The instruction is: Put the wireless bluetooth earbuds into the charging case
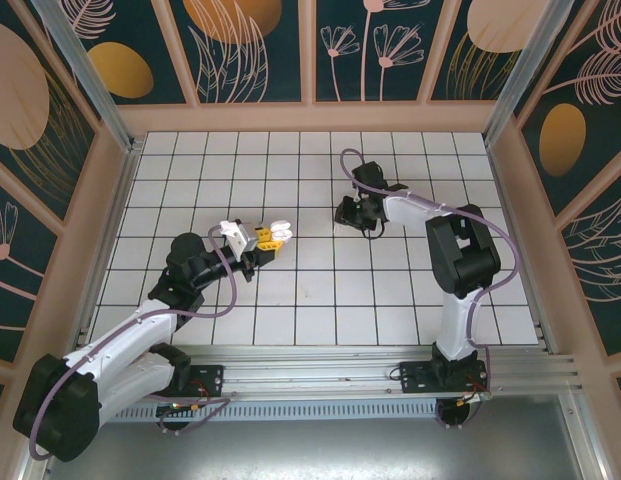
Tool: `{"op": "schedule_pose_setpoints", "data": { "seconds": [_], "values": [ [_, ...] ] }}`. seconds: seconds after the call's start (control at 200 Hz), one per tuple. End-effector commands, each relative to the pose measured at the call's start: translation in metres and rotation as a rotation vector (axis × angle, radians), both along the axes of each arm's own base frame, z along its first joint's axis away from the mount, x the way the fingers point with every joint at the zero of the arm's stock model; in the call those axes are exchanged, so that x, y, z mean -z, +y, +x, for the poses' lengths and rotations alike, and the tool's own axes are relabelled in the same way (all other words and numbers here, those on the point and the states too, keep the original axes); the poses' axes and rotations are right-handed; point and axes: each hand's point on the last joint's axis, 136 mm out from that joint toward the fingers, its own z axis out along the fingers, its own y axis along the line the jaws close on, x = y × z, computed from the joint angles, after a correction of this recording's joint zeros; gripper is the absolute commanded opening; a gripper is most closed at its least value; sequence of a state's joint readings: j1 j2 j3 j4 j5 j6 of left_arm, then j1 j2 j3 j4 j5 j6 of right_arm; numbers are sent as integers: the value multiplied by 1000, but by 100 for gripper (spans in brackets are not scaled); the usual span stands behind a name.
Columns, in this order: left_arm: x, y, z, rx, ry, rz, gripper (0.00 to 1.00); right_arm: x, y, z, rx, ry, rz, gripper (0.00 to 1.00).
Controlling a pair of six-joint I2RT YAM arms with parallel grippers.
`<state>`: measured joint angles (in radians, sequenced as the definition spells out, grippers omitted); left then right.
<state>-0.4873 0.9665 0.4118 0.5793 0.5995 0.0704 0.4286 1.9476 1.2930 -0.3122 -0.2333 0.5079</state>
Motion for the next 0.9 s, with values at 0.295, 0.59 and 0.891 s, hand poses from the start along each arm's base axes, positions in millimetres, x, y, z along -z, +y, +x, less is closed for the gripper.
{"op": "schedule_pose_setpoints", "data": {
  "seconds": [0.295, 0.59, 0.891],
  "values": [
    [0, 0, -1, 0, 0, -8, 0, 22, 1, 0, -7, 39, -24, 30],
    [0, 1, -2, -1, 0, -7, 0, 27, 12, -3, -33, 48, -24, 30],
    [-1, 1, -3, -2, -1, -9, 0, 13, 17, 1, -47, 6, -15, 30]
  ]
}}
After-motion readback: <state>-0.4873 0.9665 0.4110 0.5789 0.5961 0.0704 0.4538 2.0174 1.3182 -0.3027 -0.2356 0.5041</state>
